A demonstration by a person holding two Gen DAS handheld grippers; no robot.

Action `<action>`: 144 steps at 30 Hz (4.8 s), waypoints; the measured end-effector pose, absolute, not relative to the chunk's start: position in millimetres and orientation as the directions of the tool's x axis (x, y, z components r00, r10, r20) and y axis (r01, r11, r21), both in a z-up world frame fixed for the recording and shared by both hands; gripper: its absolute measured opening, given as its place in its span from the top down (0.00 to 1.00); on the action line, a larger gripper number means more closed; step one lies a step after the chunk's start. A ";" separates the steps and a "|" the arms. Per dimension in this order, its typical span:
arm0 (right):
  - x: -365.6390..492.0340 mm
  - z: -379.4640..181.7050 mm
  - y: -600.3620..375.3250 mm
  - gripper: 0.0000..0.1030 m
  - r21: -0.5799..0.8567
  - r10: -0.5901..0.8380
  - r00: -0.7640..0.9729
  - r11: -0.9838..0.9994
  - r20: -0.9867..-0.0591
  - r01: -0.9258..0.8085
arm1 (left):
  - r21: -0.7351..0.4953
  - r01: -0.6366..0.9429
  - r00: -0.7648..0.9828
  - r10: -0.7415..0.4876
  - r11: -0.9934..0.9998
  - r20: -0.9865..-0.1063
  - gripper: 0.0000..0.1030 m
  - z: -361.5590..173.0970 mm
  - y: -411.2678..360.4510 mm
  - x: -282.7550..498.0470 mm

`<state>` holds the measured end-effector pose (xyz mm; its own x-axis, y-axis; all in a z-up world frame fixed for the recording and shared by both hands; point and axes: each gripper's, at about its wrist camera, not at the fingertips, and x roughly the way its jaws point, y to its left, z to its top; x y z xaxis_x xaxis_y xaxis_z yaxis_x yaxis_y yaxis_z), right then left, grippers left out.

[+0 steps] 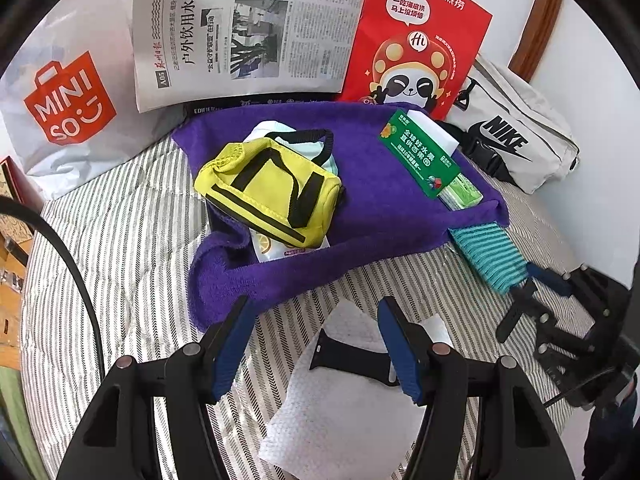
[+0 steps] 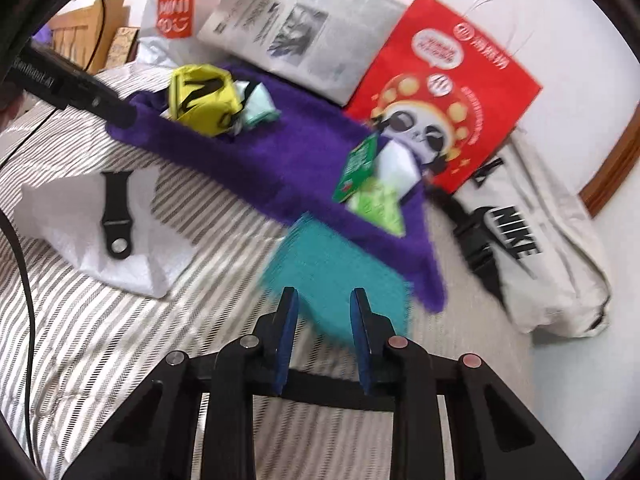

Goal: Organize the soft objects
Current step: 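Move the right gripper to the teal striped cloth on the bed, then grasp the teal striped cloth edge with the right gripper and lift, then hold the teal cloth raised with the right gripper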

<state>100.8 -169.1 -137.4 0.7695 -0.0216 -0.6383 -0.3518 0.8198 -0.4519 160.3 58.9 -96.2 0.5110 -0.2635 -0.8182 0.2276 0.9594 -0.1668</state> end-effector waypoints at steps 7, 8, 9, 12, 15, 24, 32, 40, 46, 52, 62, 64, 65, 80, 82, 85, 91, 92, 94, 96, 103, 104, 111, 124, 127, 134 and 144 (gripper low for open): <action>125.3 -133.9 -181.2 0.75 -0.421 -0.025 0.750 0.839 -0.661 -0.344 | -0.180 0.234 0.505 -0.277 0.956 -0.817 0.40 -96.8 56.3 162.8; 126.1 -133.9 -184.1 0.75 -0.393 -0.006 0.736 0.848 -0.677 -0.354 | -0.183 0.239 0.503 -0.282 0.954 -0.817 0.40 -96.5 55.2 162.2; 126.6 -134.2 -186.4 0.75 -0.365 0.010 0.721 0.858 -0.693 -0.362 | -0.183 0.241 0.504 -0.284 0.953 -0.816 0.40 -95.9 54.2 161.4; 133.5 -135.4 -199.2 0.60 -0.273 0.027 0.673 0.901 -0.740 -0.336 | -0.182 0.248 0.505 -0.288 0.951 -0.814 0.40 -94.8 51.6 160.6; 144.4 -132.7 -225.7 0.45 -0.126 0.073 0.628 0.955 -0.775 -0.267 | -0.184 0.256 0.502 -0.293 0.949 -0.813 0.40 -93.7 49.4 160.1; 173.8 -147.7 -283.2 0.41 0.206 0.251 0.487 0.968 -0.837 -0.144 | -0.195 0.319 0.477 -0.335 0.928 -0.813 0.40 -98.9 32.9 150.3; 190.1 -151.0 -279.9 0.37 0.373 0.391 0.456 0.918 -0.800 -0.134 | -0.227 0.373 0.408 -0.379 0.900 -0.831 0.40 -119.4 15.8 144.9; 188.3 -147.0 -280.9 0.51 0.524 0.531 0.410 0.840 -0.741 -0.140 | -0.238 0.384 0.377 -0.386 0.892 -0.842 0.40 -129.5 10.1 145.5; 177.4 -134.0 -281.6 0.51 0.610 0.635 0.378 0.767 -0.674 -0.199 | -0.242 0.403 0.356 -0.395 0.883 -0.847 0.40 -135.1 5.1 144.3; 181.3 -139.0 -268.1 0.52 0.648 0.678 0.327 0.731 -0.658 -0.212 | -0.266 0.408 0.346 -0.418 0.873 -0.840 0.40 -138.3 0.0 144.6; 173.0 -134.9 -263.1 0.68 0.655 0.689 0.319 0.722 -0.651 -0.225 | -0.355 0.412 0.323 -0.499 0.839 -0.804 0.40 -139.9 -9.5 146.9; 169.9 -135.0 -261.6 0.73 0.676 0.716 0.294 0.697 -0.633 -0.241 | -0.357 0.434 0.322 -0.513 0.827 -0.796 0.40 -139.5 -17.0 146.6; 168.4 -134.7 -261.4 0.73 0.683 0.724 0.286 0.689 -0.628 -0.243 | -0.356 0.451 0.323 -0.521 0.819 -0.790 0.40 -138.7 -22.7 146.8; 171.6 -138.6 -266.1 0.73 0.819 0.827 0.253 0.549 -0.502 -0.169 | -0.093 0.597 0.429 -0.415 0.797 -0.802 0.40 -137.5 -57.5 126.4; 171.4 -136.9 -263.0 0.73 0.822 0.833 0.246 0.542 -0.496 -0.174 | -0.078 0.592 0.451 -0.410 0.802 -0.793 0.40 -135.2 -57.6 126.8; 173.8 -135.5 -260.7 0.73 0.837 0.846 0.234 0.521 -0.480 -0.169 | -0.048 0.601 0.462 -0.396 0.798 -0.794 0.40 -135.7 -64.8 130.0; 177.2 -136.7 -262.7 0.73 0.847 0.852 0.231 0.509 -0.470 -0.152 | -0.025 0.617 0.484 -0.404 0.787 -0.776 0.46 -140.2 -72.2 132.2; 177.5 -137.7 -263.5 0.73 0.845 0.848 0.229 0.515 -0.477 -0.147 | -0.024 0.617 0.492 -0.409 0.786 -0.769 0.47 -140.3 -72.0 132.2; 178.3 -140.3 -264.1 0.72 0.839 0.841 0.223 0.527 -0.492 -0.137 | -0.018 0.620 0.503 -0.415 0.785 -0.758 0.51 -139.9 -71.2 129.8; 179.4 -143.0 -264.9 0.66 0.844 0.844 0.221 0.521 -0.489 -0.126 | -0.001 0.622 0.509 -0.406 0.783 -0.759 0.55 -139.7 -71.2 128.6; 189.7 -141.3 -260.7 0.52 0.833 0.823 0.245 0.546 -0.513 -0.091 | -0.021 0.622 0.509 -0.424 0.783 -0.749 0.59 -133.7 -64.9 126.8; 191.7 -139.3 -257.3 0.52 0.823 0.813 0.248 0.561 -0.526 -0.093 | -0.013 0.628 0.505 -0.420 0.778 -0.754 0.59 -134.1 -66.4 125.8; 207.8 -151.5 -232.6 0.67 0.798 0.790 0.199 0.600 -0.580 -0.056 | 0.017 0.633 0.504 -0.395 0.774 -0.768 0.59 -134.2 -63.0 117.9; 194.3 -126.6 -244.6 0.82 0.775 0.768 0.275 0.623 -0.578 -0.109 | 0.034 0.613 0.481 -0.339 0.790 -0.808 0.55 -139.1 -37.4 103.3; 182.5 -109.3 -256.0 0.82 0.734 0.729 0.342 0.664 -0.592 -0.143 | 0.033 0.603 0.488 -0.335 0.797 -0.806 0.53 -137.5 -30.5 95.6; 153.2 -84.2 -276.8 0.82 0.545 0.553 0.496 0.819 -0.669 -0.178 | 0.011 0.558 0.512 -0.334 0.830 -0.792 0.53 -121.8 -27.3 88.6; 125.5 -85.8 -259.6 0.82 0.305 0.350 0.567 0.936 -0.745 -0.177 | 0.018 0.439 0.551 -0.254 0.898 -0.795 0.47 -107.2 -20.5 76.9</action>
